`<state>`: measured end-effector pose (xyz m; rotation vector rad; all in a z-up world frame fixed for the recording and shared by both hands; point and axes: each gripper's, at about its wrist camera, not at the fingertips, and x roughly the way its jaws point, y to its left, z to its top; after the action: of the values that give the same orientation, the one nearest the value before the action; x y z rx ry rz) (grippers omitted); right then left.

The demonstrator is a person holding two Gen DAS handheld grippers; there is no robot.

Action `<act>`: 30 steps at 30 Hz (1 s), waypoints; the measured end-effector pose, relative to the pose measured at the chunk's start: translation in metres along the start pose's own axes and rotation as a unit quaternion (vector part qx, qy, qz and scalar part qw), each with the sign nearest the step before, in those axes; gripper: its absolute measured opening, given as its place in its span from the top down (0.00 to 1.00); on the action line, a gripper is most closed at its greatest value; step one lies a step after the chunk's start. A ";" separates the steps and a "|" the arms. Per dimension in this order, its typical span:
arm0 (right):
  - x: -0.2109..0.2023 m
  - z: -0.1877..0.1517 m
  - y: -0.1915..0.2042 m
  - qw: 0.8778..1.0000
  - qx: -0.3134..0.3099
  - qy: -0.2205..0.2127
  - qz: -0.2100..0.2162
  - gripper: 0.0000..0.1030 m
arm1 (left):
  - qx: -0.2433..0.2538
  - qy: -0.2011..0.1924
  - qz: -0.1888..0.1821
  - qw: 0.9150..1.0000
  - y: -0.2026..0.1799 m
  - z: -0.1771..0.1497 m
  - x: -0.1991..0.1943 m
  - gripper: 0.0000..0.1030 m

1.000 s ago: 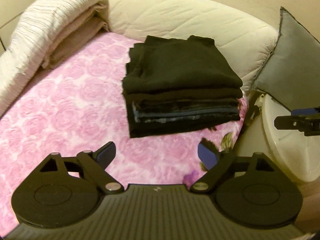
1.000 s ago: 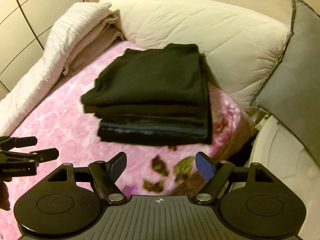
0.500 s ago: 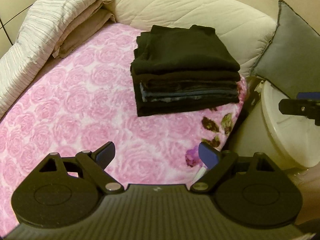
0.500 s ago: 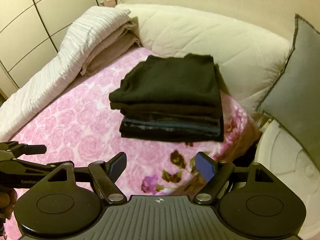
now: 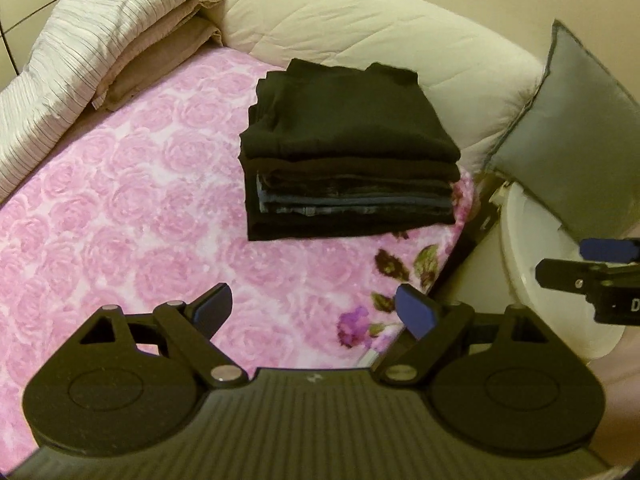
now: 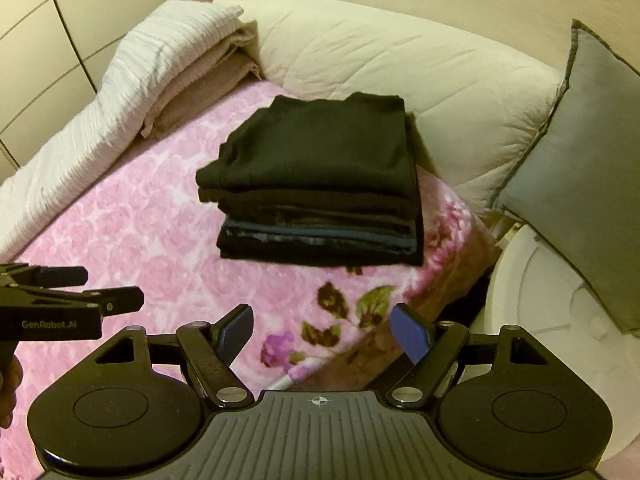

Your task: Fold clothes

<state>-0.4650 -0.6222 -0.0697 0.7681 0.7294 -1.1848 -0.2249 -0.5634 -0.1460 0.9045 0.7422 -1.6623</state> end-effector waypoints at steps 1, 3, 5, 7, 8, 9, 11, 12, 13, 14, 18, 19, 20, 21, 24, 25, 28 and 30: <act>-0.001 -0.002 0.001 1.000 0.001 0.000 0.000 0.23 | 0.007 0.003 0.000 1.000 -0.002 -0.001 0.001 0.16; -0.001 -0.005 0.002 1.000 0.005 0.001 0.000 0.23 | 0.009 0.006 -0.003 1.000 -0.004 -0.002 0.001 0.16; -0.001 -0.007 0.002 1.000 0.010 0.002 0.000 0.23 | 0.003 0.007 -0.009 1.000 -0.003 -0.003 0.001 0.16; -0.001 -0.008 0.002 1.000 0.012 0.002 0.000 0.23 | 0.005 0.003 -0.010 1.000 -0.003 -0.002 0.001 0.16; -0.002 -0.008 0.003 1.000 0.012 0.001 0.000 0.23 | 0.006 0.002 -0.010 1.000 -0.004 -0.002 0.001 0.16; -0.002 -0.008 0.003 1.000 0.012 0.000 -0.001 0.23 | 0.008 0.001 -0.009 1.000 -0.004 -0.002 0.001 0.16; -0.002 -0.009 0.004 1.000 0.013 0.001 -0.001 0.23 | 0.011 0.001 -0.007 1.000 -0.005 -0.003 0.001 0.16; -0.002 -0.010 0.004 1.000 0.014 0.002 -0.001 0.23 | 0.012 0.002 -0.008 1.000 -0.006 -0.003 0.001 0.16; -0.002 -0.010 0.004 1.000 0.014 0.003 -0.001 0.23 | 0.013 0.003 -0.008 1.000 -0.006 -0.004 0.001 0.16; -0.002 -0.011 0.005 1.000 0.014 0.003 -0.001 0.23 | 0.014 0.003 -0.009 1.000 -0.007 -0.004 0.001 0.16; -0.002 -0.012 0.007 1.000 0.010 0.006 -0.001 0.23 | 0.016 0.003 -0.005 1.000 -0.009 -0.006 0.002 0.16; -0.002 -0.012 0.007 1.000 0.009 0.006 -0.001 0.23 | 0.017 0.002 -0.004 1.000 -0.009 -0.006 0.001 0.16; -0.003 -0.012 0.008 1.000 0.009 0.006 0.000 0.23 | 0.017 0.001 -0.004 1.000 -0.009 -0.005 0.001 0.16; -0.002 -0.012 0.008 1.000 0.009 0.006 0.000 0.23 | 0.018 0.000 -0.003 1.000 -0.010 -0.005 0.001 0.16; -0.003 -0.013 0.008 1.000 0.008 0.006 0.001 0.23 | 0.018 -0.003 -0.003 1.000 -0.011 -0.004 0.001 0.16; -0.004 -0.013 0.008 1.000 0.008 0.005 0.001 0.23 | 0.018 -0.004 -0.003 1.000 -0.011 -0.004 0.001 0.16; -0.005 -0.014 0.009 1.000 0.008 0.004 0.000 0.23 | 0.018 -0.006 -0.003 1.000 -0.011 -0.003 0.000 0.16; -0.005 -0.014 0.009 1.000 0.008 0.003 -0.001 0.23 | 0.018 -0.007 -0.003 1.000 -0.011 -0.003 0.000 0.16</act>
<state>-0.4589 -0.6060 -0.0719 0.7842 0.7261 -1.1916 -0.2350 -0.5583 -0.1468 0.9169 0.7073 -1.6900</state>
